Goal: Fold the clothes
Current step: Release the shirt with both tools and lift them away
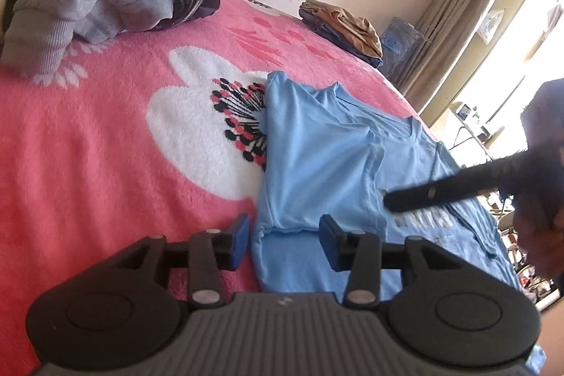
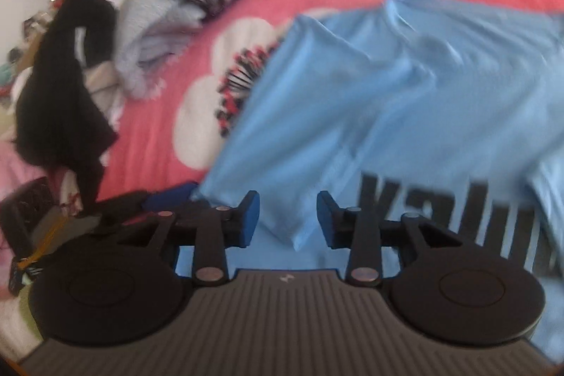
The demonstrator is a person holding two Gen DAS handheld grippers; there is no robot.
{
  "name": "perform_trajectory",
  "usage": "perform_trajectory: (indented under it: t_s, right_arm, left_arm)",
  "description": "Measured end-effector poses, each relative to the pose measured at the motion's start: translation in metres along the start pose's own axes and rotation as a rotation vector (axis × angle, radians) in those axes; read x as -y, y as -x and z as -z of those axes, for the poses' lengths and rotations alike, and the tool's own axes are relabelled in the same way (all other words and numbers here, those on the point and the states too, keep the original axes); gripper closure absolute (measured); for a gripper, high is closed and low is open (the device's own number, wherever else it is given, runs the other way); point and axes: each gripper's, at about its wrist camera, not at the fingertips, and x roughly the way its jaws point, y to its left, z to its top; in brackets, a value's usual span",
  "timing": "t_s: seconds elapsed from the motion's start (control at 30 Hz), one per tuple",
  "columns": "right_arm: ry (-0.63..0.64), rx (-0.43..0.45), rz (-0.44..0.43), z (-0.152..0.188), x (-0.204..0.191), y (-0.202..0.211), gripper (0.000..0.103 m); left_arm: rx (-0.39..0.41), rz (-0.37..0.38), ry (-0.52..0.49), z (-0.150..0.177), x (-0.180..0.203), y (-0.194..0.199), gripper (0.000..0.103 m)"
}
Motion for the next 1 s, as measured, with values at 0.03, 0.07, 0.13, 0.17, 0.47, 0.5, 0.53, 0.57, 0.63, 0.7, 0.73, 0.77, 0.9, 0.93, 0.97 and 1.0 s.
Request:
perform_trajectory:
  t_s: [0.03, 0.07, 0.13, 0.17, 0.47, 0.5, 0.53, 0.57, 0.63, 0.7, 0.73, 0.77, 0.9, 0.93, 0.97, 1.0]
  right_arm:
    - [-0.028, -0.008, 0.014, 0.005, 0.001, -0.002, 0.066]
    - [-0.057, -0.016, 0.029, 0.01, 0.002, -0.005, 0.066]
    - [-0.099, -0.01, 0.009, 0.017, 0.005, -0.008, 0.067]
    - [-0.112, -0.002, 0.005, 0.021, 0.005, -0.009, 0.069]
    - [-0.223, 0.012, -0.033, 0.035, 0.001, -0.003, 0.1]
    - [-0.226, 0.01, -0.014, 0.037, 0.002, -0.005, 0.1]
    - [-0.237, -0.003, -0.009, 0.039, 0.005, -0.01, 0.097]
    - [-0.25, -0.018, -0.005, 0.042, 0.008, -0.014, 0.097]
    - [-0.253, -0.018, -0.011, 0.044, 0.01, -0.014, 0.096]
    - [-0.229, -0.023, 0.003, 0.045, 0.007, -0.009, 0.093]
    - [-0.209, -0.025, 0.016, 0.045, 0.005, -0.005, 0.09]
    - [-0.173, -0.017, 0.033, 0.045, 0.002, 0.002, 0.09]
    - [0.012, 0.082, 0.096, 0.037, -0.017, 0.024, 0.09]
    - [0.062, 0.113, 0.111, 0.035, -0.022, 0.029, 0.09]
    - [0.091, 0.139, 0.12, 0.032, -0.024, 0.028, 0.09]
    - [0.11, 0.159, 0.126, 0.029, -0.026, 0.025, 0.09]
  left_arm:
    - [0.001, -0.003, 0.001, 0.0, 0.001, 0.0, 0.058]
    - [0.001, -0.007, 0.001, 0.0, 0.001, 0.001, 0.058]
    - [-0.002, -0.016, -0.002, 0.0, 0.002, 0.001, 0.059]
    - [-0.004, -0.021, -0.004, 0.0, 0.003, 0.001, 0.059]
    - [-0.004, -0.043, -0.022, -0.001, 0.004, 0.003, 0.059]
    - [-0.004, -0.045, -0.024, -0.001, 0.005, 0.002, 0.058]
    - [-0.004, -0.046, -0.026, -0.002, 0.005, 0.002, 0.058]
    - [-0.004, -0.047, -0.03, -0.002, 0.005, 0.003, 0.057]
    - [-0.003, -0.051, -0.039, -0.002, 0.006, 0.004, 0.056]
    - [-0.002, -0.057, -0.043, -0.003, 0.006, 0.006, 0.056]
    - [0.001, -0.056, -0.04, -0.005, 0.006, 0.008, 0.054]
    - [0.004, -0.056, -0.038, -0.006, 0.007, 0.01, 0.053]
    - [0.014, -0.083, -0.091, -0.013, 0.015, 0.009, 0.051]
    - [0.014, -0.106, -0.111, -0.014, 0.018, 0.006, 0.051]
    - [0.008, -0.135, -0.124, -0.014, 0.02, 0.002, 0.051]
    - [-0.006, -0.169, -0.13, -0.014, 0.021, -0.002, 0.051]
